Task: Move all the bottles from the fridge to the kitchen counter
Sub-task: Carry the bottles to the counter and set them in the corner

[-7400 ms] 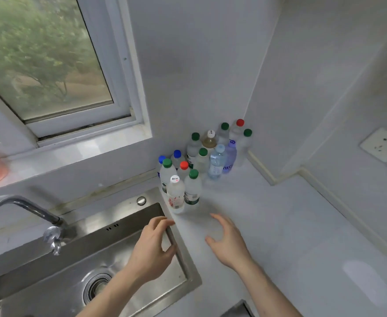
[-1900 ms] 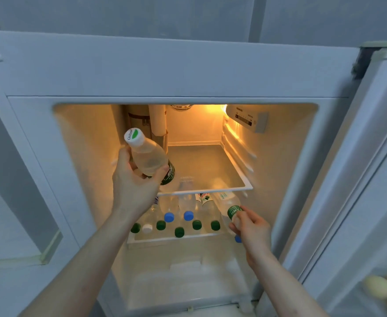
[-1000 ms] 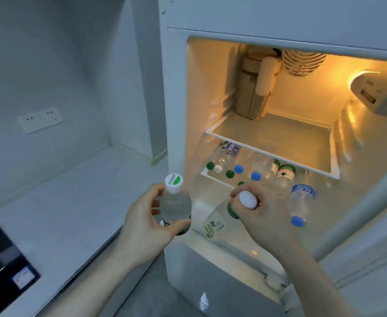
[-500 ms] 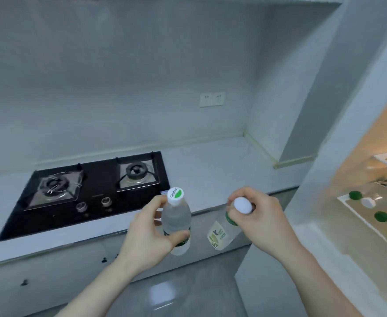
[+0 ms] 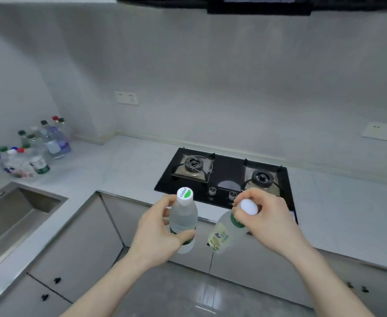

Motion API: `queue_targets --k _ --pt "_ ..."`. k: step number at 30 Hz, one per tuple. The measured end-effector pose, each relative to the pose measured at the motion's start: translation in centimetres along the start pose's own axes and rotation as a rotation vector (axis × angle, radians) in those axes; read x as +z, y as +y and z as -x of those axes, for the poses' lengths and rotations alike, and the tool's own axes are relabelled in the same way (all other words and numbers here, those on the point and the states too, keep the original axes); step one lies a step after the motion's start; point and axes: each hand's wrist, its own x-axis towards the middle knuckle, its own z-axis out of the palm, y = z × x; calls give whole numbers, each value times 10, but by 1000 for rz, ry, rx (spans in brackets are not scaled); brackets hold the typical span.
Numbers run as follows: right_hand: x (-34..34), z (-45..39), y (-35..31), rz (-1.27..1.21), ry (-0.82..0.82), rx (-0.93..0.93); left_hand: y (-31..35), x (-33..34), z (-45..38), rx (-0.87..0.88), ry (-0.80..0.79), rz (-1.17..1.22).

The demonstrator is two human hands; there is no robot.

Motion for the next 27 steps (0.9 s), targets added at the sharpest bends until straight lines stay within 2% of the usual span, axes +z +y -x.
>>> queue_targets --k 4,12,18,27 --pt "67 -32 -50 13 -113 -92 -43 -67 3 -53 122 2" --pt "167 -101 -117 2 -314 -220 -112 -148 -8 -193 301 -18" --pt "231 -176 -145 -37 -421 -338 -144 -180 -47 -278 413 -55" --pt "295 -307 -186 -52 -582 -415 -178 -213 -143 -360 579 -91"
